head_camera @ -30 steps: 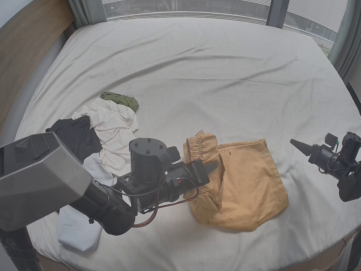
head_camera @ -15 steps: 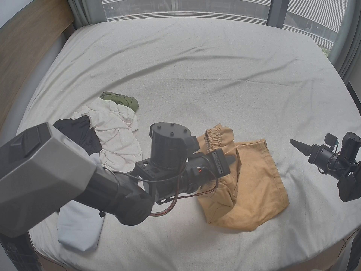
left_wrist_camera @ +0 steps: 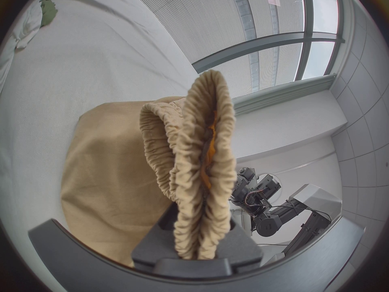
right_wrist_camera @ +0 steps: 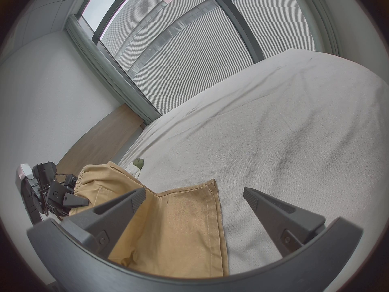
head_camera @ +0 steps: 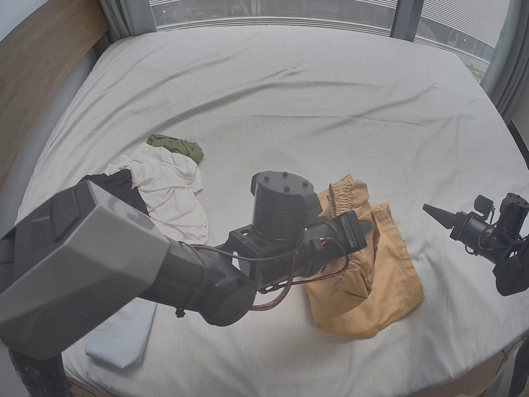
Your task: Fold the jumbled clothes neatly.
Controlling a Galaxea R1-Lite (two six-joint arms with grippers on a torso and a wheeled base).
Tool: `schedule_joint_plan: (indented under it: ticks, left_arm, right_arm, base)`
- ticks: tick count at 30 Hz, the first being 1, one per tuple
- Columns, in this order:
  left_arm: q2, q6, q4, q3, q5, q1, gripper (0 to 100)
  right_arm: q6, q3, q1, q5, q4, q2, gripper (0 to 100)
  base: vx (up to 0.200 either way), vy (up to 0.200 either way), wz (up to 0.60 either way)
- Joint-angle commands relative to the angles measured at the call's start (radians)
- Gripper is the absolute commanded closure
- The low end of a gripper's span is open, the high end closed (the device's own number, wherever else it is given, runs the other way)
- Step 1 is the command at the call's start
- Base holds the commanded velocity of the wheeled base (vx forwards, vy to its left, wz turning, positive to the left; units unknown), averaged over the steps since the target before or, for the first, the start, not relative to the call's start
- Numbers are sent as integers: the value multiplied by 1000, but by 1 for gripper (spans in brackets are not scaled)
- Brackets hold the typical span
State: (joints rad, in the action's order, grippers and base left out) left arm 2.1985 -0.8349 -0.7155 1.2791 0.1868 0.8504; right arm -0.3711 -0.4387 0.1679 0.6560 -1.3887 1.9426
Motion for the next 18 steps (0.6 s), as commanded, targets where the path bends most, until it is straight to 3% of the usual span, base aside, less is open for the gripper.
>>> schedule_joint_plan:
  ticks: [1, 12, 18]
  left_arm:
    - [49, -13, 11, 66, 0, 12, 100]
    - [127, -20, 134, 227, 2, 44, 100]
    - [170, -20, 136, 253, -1, 52, 100]
  right_arm:
    - [0, 0, -4, 1, -1, 1, 0]
    - [0, -2, -8, -1, -1, 1, 0]
    - [0, -3, -8, -1, -1, 1, 0]
  base:
    - [0, 0, 0]
    - [0, 0, 0]
    - [0, 0, 0]
